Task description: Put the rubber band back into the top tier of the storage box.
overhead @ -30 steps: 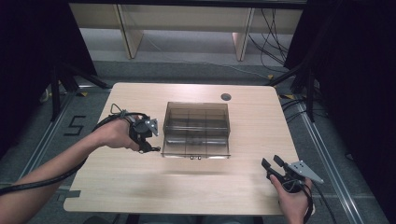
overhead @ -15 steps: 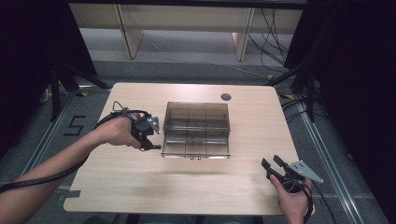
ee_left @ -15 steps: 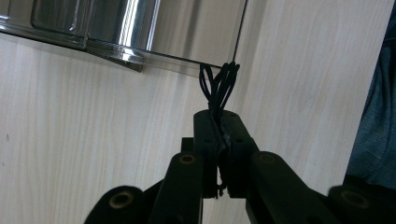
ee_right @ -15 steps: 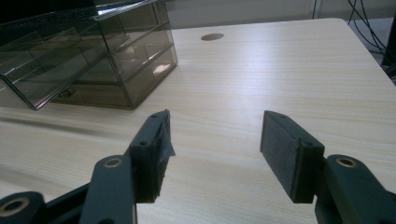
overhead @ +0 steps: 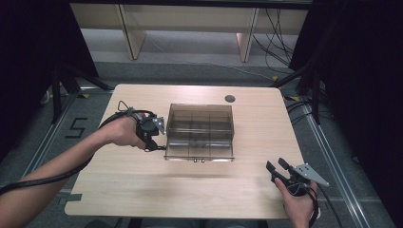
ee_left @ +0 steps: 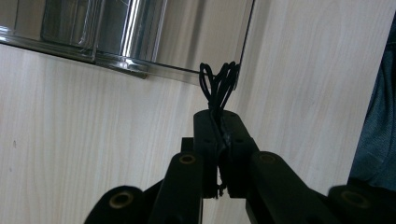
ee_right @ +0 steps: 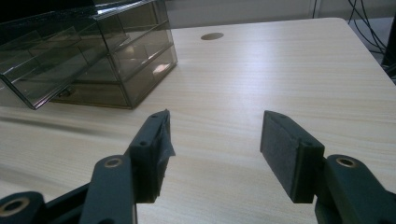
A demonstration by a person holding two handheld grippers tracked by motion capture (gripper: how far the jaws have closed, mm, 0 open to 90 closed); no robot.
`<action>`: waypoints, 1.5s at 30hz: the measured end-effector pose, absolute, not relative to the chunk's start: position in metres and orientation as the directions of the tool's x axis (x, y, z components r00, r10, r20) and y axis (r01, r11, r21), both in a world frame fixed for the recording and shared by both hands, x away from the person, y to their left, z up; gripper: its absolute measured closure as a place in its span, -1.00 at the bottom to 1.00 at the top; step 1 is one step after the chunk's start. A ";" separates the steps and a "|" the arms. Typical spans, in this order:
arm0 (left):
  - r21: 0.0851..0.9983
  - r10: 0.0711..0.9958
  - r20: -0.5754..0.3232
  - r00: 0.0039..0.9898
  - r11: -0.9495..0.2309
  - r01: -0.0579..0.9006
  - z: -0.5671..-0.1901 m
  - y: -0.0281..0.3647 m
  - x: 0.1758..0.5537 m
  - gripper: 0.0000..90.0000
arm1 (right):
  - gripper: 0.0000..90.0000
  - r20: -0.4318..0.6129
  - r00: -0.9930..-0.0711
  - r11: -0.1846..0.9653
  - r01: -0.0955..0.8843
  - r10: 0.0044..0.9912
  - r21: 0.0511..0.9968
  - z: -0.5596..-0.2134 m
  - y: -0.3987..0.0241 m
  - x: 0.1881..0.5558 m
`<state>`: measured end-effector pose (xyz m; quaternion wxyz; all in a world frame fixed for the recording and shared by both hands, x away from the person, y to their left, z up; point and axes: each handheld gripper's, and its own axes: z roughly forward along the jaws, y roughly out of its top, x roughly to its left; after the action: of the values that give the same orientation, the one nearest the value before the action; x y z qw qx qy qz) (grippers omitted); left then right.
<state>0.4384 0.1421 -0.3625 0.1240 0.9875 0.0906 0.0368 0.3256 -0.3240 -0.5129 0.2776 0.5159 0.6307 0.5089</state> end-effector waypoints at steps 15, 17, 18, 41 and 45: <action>0.256 0.171 0.047 0.984 -0.955 0.153 -0.364 0.127 0.441 0.91 | -0.02 0.157 -0.309 -0.037 0.362 0.938 0.931 -0.512 -0.325 0.326; 0.257 0.169 0.046 0.984 -0.954 0.152 -0.364 0.126 0.441 0.91 | -0.02 0.180 -0.320 -0.053 0.368 0.930 0.928 -0.513 -0.324 0.325; 0.256 0.167 0.045 0.985 -0.955 0.150 -0.364 0.124 0.441 0.91 | -0.02 0.155 -0.318 -0.033 0.358 0.936 0.933 -0.513 -0.325 0.326; 0.253 0.148 0.044 0.988 -0.958 0.132 -0.367 0.109 0.449 0.91 | -0.02 0.184 -0.317 -0.057 0.371 0.931 0.927 -0.513 -0.324 0.325; 0.253 0.147 0.047 0.988 -0.959 0.131 -0.366 0.106 0.451 0.91 | -0.02 0.149 -0.321 -0.026 0.357 0.935 0.934 -0.514 -0.326 0.327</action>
<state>0.4506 0.1063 -0.3659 0.1255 0.9891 0.0704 0.0327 0.3269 -0.3257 -0.5140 0.2862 0.5075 0.6365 0.5054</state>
